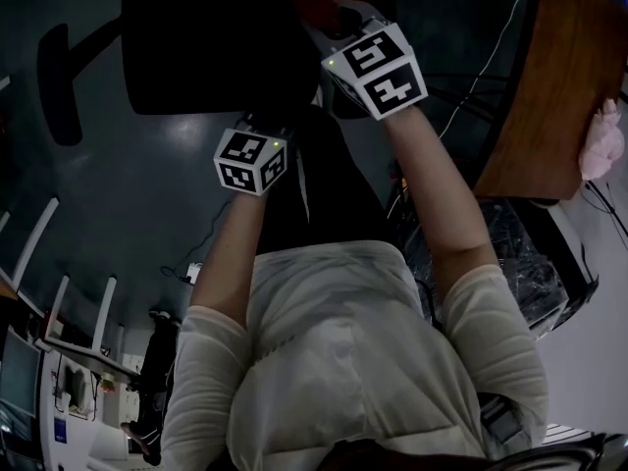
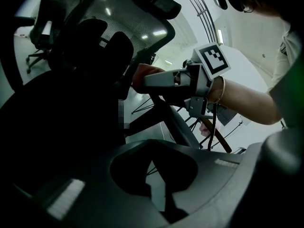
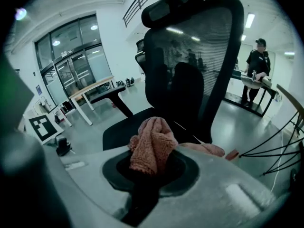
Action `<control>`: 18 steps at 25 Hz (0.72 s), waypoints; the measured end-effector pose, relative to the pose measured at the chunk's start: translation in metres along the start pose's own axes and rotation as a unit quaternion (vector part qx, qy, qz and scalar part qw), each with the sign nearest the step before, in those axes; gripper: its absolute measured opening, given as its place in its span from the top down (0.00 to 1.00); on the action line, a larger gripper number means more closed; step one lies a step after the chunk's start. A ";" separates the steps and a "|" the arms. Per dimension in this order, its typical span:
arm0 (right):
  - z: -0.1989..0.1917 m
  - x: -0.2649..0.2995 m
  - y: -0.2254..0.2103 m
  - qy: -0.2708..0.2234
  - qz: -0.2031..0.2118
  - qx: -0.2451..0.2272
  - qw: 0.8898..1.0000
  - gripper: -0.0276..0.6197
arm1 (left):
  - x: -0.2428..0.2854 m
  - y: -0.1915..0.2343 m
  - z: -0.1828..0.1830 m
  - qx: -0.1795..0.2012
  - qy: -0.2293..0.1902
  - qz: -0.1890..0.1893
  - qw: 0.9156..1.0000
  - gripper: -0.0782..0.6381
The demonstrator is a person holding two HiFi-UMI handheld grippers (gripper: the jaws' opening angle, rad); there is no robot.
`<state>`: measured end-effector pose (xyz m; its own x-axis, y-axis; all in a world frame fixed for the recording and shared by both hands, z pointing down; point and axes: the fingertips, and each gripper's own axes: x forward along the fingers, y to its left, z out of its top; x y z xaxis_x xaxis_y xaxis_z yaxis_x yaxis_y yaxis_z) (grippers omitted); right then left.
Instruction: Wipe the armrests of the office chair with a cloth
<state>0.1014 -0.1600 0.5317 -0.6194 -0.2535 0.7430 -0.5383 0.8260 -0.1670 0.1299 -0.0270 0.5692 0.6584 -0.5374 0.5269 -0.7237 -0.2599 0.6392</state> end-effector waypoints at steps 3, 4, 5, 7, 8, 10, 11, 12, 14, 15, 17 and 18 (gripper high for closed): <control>-0.011 -0.002 0.023 0.028 0.028 -0.003 0.999 0.88 | -0.005 0.000 -0.002 -0.001 -0.001 -0.002 1.000 0.87; -0.015 -0.003 0.029 0.034 0.033 0.001 0.999 0.88 | -0.006 -0.001 -0.004 0.000 0.000 -0.003 1.000 0.87; -0.018 -0.003 0.034 0.038 0.035 0.006 0.999 0.88 | -0.008 -0.001 -0.005 0.000 0.000 -0.004 1.000 0.87; -0.024 -0.004 0.038 0.043 0.031 0.020 0.998 0.88 | -0.011 0.000 -0.008 0.001 0.001 -0.007 1.000 0.87; -0.028 -0.005 0.039 0.044 0.028 0.027 0.998 0.88 | -0.013 0.000 -0.009 0.002 0.001 -0.008 1.000 0.87; -0.032 -0.007 0.042 0.044 0.025 0.045 0.998 0.88 | -0.017 0.000 -0.012 0.005 0.002 -0.012 1.000 0.87; -0.035 -0.009 0.044 0.045 0.024 0.056 0.997 0.88 | -0.019 -0.001 -0.013 0.007 0.002 -0.014 1.000 0.87; -0.037 -0.010 0.047 0.047 0.024 0.065 0.996 0.88 | -0.021 0.000 -0.013 0.008 0.002 -0.015 1.000 0.87; -0.043 -0.013 0.053 0.051 0.024 0.080 0.995 0.88 | -0.026 0.001 -0.012 0.011 0.000 -0.015 1.000 0.87; -0.046 -0.015 0.057 0.054 0.023 0.086 0.995 0.88 | -0.029 0.001 -0.012 0.013 -0.002 -0.015 1.000 0.87; -0.053 -0.018 0.066 0.059 0.023 0.095 0.993 0.88 | -0.034 0.001 -0.010 0.019 -0.004 -0.015 1.000 0.87; -0.056 -0.020 0.071 0.063 0.023 0.098 0.993 0.88 | -0.036 0.001 -0.010 0.022 -0.005 -0.016 1.000 0.87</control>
<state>0.1076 -0.0681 0.5418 -0.5760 -0.1418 0.8051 -0.6194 0.7184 -0.3166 0.1075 -0.0001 0.5559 0.6792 -0.5359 0.5015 -0.7111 -0.3114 0.6304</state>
